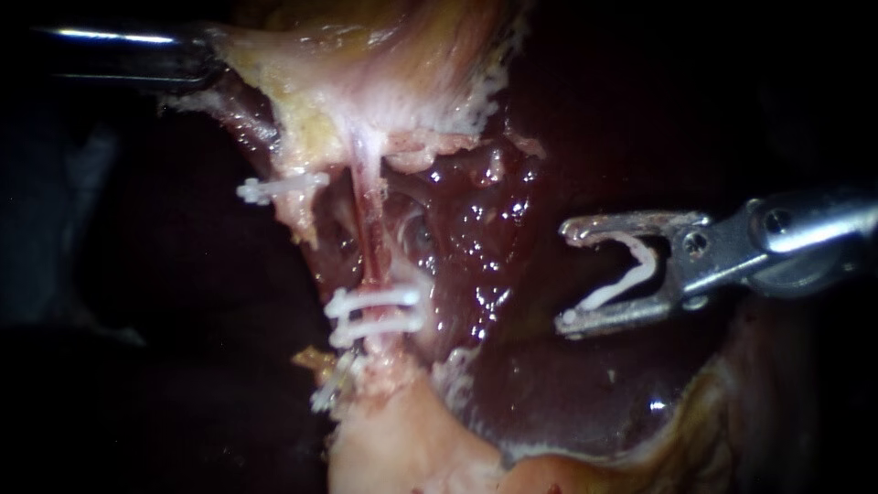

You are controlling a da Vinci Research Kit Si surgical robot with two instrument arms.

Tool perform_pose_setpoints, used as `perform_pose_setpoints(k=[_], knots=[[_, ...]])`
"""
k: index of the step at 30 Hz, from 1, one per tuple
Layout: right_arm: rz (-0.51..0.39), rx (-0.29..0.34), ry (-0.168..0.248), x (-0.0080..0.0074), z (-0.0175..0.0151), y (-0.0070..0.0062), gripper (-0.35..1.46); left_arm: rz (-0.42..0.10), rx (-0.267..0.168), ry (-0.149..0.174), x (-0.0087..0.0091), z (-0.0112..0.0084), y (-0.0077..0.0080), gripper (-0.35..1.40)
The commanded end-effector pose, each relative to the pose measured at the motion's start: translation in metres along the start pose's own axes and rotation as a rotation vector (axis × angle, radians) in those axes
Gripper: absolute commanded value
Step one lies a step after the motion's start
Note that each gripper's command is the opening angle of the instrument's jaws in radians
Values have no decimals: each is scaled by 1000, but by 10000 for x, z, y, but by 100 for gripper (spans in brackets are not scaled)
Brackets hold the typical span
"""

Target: Clipping third clip right tube

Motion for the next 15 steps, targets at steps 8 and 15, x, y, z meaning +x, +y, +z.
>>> perform_pose_setpoints(k=[8,15], knots=[[110,2,35,11,42,13,50,0,2,1,-1,1,3,-35],[202,22,108,21,85,34,50,0,4,2,-2,3,4,-35]])
